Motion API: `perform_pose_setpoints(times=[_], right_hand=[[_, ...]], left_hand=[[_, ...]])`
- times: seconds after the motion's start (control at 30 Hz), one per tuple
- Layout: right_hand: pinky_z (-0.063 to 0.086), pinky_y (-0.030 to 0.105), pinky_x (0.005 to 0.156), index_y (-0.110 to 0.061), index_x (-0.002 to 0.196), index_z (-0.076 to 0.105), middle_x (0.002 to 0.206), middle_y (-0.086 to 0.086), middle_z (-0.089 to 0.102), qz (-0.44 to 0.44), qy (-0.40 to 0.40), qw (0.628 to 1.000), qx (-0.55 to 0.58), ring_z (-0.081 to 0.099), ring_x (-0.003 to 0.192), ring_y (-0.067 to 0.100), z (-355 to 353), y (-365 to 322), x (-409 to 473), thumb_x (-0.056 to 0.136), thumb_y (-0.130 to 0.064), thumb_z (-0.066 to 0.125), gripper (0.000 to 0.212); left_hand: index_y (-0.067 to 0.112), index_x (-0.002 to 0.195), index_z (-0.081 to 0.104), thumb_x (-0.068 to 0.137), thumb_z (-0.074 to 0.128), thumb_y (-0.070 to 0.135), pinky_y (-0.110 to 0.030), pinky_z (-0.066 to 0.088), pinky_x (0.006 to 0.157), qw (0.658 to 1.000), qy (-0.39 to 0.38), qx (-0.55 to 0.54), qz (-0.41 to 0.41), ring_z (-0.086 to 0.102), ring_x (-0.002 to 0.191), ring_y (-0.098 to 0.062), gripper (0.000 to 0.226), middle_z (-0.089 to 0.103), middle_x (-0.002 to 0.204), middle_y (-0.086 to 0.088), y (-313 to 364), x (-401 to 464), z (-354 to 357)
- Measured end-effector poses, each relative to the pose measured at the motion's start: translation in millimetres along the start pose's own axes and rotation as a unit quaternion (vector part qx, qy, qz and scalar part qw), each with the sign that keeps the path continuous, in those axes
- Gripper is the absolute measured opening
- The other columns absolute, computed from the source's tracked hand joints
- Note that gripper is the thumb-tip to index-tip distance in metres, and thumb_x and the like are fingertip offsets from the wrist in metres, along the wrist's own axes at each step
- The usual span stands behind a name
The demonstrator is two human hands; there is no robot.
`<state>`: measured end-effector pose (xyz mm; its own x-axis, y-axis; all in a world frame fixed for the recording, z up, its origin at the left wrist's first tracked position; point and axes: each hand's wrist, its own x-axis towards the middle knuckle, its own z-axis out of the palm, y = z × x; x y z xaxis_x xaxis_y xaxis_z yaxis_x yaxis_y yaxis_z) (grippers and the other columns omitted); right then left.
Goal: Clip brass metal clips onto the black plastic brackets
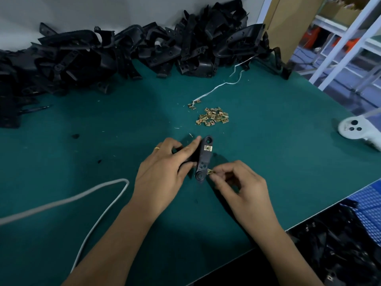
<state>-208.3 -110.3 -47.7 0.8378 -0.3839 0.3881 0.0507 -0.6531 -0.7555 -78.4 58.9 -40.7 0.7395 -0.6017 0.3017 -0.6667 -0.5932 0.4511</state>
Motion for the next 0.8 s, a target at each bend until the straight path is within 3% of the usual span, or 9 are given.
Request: perform_pose_setpoints(times=[0.33,0.6,0.8], right_hand=[[0.058,0.038,0.068,-0.025,0.100,0.073,0.087,-0.008,0.066,0.014,0.007,0.998,0.065,0.067,0.074,0.020,-1.3,6.6,-1.0,0.092,-0.024,0.077,0.009],[0.058,0.033,0.070,-0.026,0.103,0.072,0.091,-0.014,0.065,-0.014,0.002,0.999,0.047,0.068,0.079,0.018,-0.6,8.0,-0.9,0.094,-0.024,0.077,0.010],[0.052,0.020,0.076,-0.023,0.105,0.072,0.094,-0.015,0.065,-0.040,0.008,0.999,0.036,0.068,0.084,0.016,-1.2,5.6,-0.6,0.095,-0.024,0.076,0.011]], left_hand=[[0.050,0.151,0.042,0.096,0.062,0.042,-0.030,0.049,0.066,1.000,-0.013,0.018,-0.001,0.053,0.092,-0.012,0.059,0.051,0.110,0.013,-0.9,-0.3,2.5],[0.049,0.151,0.042,0.096,0.058,0.042,-0.030,0.046,0.067,0.999,-0.031,0.016,0.007,0.052,0.088,-0.013,0.058,0.051,0.110,0.012,0.1,0.1,0.0],[0.050,0.151,0.042,0.097,0.058,0.041,-0.027,0.039,0.068,0.999,-0.038,0.010,0.010,0.051,0.088,-0.011,0.057,0.052,0.112,0.012,-0.1,0.7,-1.3]])
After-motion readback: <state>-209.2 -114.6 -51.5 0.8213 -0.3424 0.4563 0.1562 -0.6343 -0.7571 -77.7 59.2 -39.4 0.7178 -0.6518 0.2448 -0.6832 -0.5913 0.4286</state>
